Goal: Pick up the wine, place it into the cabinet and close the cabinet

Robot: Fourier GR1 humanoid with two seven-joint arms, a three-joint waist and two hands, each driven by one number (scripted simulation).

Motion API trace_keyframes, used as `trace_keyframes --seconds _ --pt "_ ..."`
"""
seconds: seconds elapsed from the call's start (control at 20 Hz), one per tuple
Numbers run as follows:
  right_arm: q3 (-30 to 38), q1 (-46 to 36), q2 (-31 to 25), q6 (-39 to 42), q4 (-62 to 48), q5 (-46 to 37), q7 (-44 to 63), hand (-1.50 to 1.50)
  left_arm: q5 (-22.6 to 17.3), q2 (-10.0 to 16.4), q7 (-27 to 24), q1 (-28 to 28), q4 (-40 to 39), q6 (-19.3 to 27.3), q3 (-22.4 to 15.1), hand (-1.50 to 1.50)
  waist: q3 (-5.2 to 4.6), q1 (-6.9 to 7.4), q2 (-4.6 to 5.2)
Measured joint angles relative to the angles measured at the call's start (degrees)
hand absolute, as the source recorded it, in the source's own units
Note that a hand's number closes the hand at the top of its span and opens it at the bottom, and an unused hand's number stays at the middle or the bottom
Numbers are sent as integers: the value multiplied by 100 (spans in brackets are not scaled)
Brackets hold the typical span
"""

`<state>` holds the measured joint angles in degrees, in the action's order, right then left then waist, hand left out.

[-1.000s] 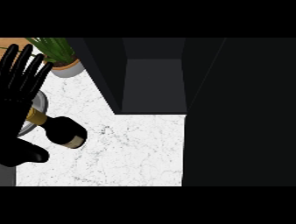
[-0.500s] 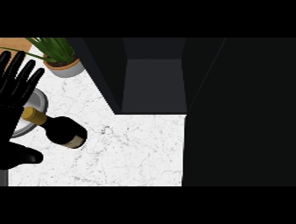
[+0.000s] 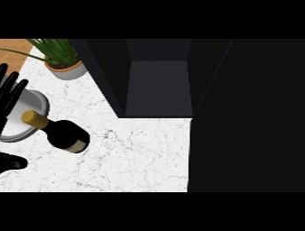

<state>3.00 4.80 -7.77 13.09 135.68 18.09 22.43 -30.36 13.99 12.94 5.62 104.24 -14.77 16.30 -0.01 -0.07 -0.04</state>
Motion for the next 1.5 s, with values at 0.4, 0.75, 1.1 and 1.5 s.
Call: trace_keyframes --seconds 0.4,0.75,1.1,1.5 --pt "75 6 60 58 -10 32 49 -150 213 100 -570 -155 -831 -518 220 -150 -1 -5 2" --pt "81 -95 118 76 -36 22 54 -150 632 135 -1205 -70 -1748 -806 278 -150 1 -9 4" --pt "-183 0 284 116 29 -178 29 -150 974 296 -1935 -2 -2748 -1165 399 -150 0 -13 5" --pt "-231 168 359 180 67 -237 12 -150 1408 368 -2616 121 -3618 -1352 335 -150 0 -14 3"
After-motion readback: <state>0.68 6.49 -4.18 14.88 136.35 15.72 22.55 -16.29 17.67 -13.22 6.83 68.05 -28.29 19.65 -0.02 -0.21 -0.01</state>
